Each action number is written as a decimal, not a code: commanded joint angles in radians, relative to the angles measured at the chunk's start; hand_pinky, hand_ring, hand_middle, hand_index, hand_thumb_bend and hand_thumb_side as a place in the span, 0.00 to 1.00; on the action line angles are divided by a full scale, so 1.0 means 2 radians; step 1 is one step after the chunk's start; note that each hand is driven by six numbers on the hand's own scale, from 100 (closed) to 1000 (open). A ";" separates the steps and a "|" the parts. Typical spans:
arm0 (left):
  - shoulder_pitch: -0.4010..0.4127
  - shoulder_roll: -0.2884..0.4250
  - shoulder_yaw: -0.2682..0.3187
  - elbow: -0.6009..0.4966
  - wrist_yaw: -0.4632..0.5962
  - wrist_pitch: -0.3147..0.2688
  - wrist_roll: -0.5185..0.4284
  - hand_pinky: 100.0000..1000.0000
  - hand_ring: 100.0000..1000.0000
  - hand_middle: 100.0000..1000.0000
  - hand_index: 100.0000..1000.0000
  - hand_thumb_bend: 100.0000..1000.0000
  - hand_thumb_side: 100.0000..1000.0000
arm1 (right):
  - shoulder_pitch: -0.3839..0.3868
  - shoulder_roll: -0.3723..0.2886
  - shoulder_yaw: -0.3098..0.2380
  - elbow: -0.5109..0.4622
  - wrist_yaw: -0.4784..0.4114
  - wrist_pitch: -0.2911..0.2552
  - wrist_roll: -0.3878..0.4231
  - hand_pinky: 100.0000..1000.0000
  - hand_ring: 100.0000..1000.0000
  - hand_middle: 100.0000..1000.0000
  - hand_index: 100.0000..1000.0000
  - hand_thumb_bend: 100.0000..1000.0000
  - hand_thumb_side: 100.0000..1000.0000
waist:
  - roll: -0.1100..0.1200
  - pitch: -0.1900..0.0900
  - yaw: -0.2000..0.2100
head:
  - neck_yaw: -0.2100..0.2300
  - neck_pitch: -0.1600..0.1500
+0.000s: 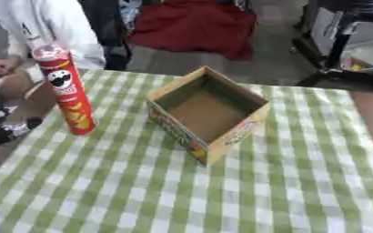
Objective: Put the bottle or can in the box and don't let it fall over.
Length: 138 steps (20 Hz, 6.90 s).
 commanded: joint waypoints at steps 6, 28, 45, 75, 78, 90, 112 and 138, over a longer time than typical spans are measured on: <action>-0.042 0.023 -0.006 0.000 -0.014 0.005 -0.001 0.94 0.96 0.81 0.87 0.97 0.09 | -0.018 -0.010 -0.003 -0.015 -0.004 0.002 -0.001 0.85 0.88 0.86 0.88 0.29 0.85 | -0.008 0.015 -0.007 | -0.011 -0.018; -0.119 0.012 -0.024 0.032 -0.012 0.002 -0.001 0.95 0.96 0.81 0.86 1.00 0.10 | -0.035 0.003 0.003 -0.015 -0.007 0.006 0.002 0.85 0.87 0.85 0.88 0.28 0.85 | -0.017 0.033 -0.015 | -0.013 -0.039; -0.159 -0.008 -0.032 0.057 -0.011 -0.001 0.011 0.94 0.92 0.80 0.84 1.00 0.09 | -0.038 0.010 0.003 -0.013 -0.008 0.007 0.001 0.85 0.86 0.84 0.88 0.28 0.86 | -0.018 0.039 -0.021 | -0.005 -0.047; -0.176 -0.016 -0.040 0.055 -0.001 0.022 0.081 0.84 0.50 0.51 0.60 0.36 0.00 | -0.033 0.014 0.003 -0.010 -0.009 0.009 -0.003 0.86 0.85 0.82 0.88 0.25 0.89 | -0.013 0.039 -0.026 | -0.007 -0.041; -0.177 -0.013 -0.042 0.041 -0.009 0.027 0.082 0.83 0.48 0.47 0.56 0.35 0.00 | -0.032 0.014 0.002 -0.010 -0.009 0.009 -0.002 0.86 0.85 0.82 0.88 0.25 0.89 | -0.011 0.037 -0.026 | -0.016 -0.036; -0.208 -0.015 -0.071 -0.068 -0.029 0.071 0.072 0.81 0.47 0.45 0.54 0.33 0.00 | -0.032 0.010 0.003 -0.013 -0.008 0.009 -0.001 0.86 0.85 0.83 0.88 0.24 0.90 | -0.006 0.029 -0.026 | -0.039 -0.016; -0.356 -0.139 -0.141 -0.060 -0.073 0.118 0.033 0.80 0.48 0.46 0.55 0.31 0.00 | -0.047 0.024 0.009 -0.016 -0.009 0.009 0.002 0.87 0.85 0.83 0.88 0.23 0.90 | 0.010 0.032 -0.055 | -0.050 -0.022; -0.317 -0.172 -0.146 0.002 -0.097 0.050 0.011 0.94 0.83 0.67 0.75 0.85 0.04 | -0.063 0.032 0.009 -0.025 -0.012 0.008 -0.001 0.87 0.85 0.83 0.88 0.22 0.90 | 0.013 0.048 -0.072 | -0.047 -0.031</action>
